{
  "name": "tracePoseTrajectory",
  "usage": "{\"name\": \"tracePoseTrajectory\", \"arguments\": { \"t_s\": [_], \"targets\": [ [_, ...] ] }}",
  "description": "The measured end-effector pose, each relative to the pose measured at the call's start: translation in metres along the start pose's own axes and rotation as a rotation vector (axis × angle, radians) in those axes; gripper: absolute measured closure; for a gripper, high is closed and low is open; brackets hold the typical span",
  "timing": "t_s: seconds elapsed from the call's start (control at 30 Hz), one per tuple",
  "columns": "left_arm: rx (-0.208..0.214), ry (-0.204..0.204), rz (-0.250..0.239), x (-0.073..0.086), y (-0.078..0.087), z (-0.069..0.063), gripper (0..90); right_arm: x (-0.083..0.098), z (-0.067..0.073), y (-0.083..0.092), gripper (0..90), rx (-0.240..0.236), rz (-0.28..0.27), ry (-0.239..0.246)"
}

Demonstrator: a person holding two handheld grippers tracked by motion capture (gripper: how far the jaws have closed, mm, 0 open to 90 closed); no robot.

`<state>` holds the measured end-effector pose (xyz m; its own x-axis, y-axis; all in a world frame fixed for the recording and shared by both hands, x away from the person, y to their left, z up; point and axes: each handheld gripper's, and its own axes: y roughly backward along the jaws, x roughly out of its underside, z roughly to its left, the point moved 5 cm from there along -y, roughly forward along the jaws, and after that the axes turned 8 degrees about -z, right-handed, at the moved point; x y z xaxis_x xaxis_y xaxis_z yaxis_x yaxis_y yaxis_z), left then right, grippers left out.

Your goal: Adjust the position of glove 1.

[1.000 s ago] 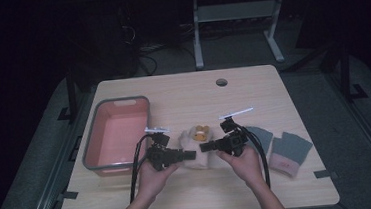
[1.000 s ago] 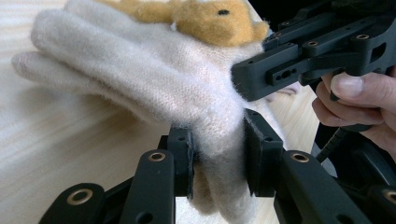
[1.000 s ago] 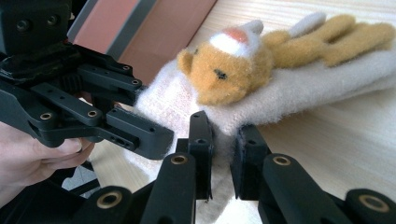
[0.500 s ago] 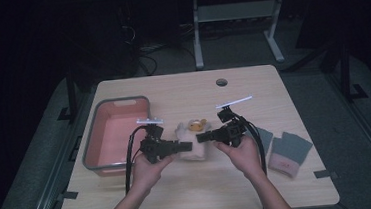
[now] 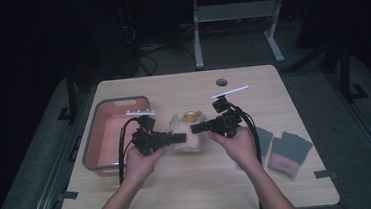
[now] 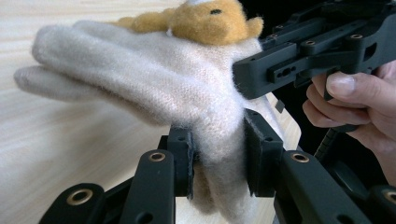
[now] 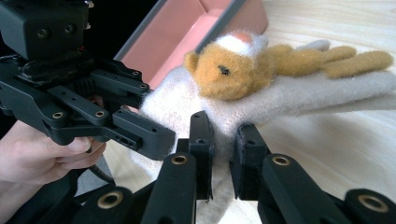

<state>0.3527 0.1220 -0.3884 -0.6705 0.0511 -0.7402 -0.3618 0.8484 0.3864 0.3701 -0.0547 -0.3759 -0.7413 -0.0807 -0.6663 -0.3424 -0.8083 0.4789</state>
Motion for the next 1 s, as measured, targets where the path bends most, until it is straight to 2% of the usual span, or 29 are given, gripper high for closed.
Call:
{"name": "tracePoseTrajectory", "arguments": {
  "t_s": [0.27, 0.43, 0.67, 0.83, 1.0],
  "targets": [
    [0.009, -0.004, -0.017, -0.016, 0.009, 0.001, 67.6, -0.017, 0.007, -0.001, 80.4, -0.017, -0.004, 0.012],
    [0.018, 0.008, -0.026, -0.025, 0.015, 0.003, 67.6, -0.027, 0.009, -0.002, 80.4, -0.028, -0.014, 0.019],
    [0.012, -0.011, -0.031, -0.036, 0.026, 0.005, 67.6, -0.039, 0.018, -0.006, 80.4, -0.038, -0.021, 0.017],
    [0.019, 0.012, -0.045, -0.042, 0.037, 0.009, 67.6, -0.048, 0.026, -0.012, 80.4, -0.045, -0.025, 0.03],
    [0.018, 0.016, -0.065, -0.048, 0.05, 0.013, 67.6, -0.058, 0.035, -0.019, 80.3, -0.062, -0.019, 0.034]
  ]
}}
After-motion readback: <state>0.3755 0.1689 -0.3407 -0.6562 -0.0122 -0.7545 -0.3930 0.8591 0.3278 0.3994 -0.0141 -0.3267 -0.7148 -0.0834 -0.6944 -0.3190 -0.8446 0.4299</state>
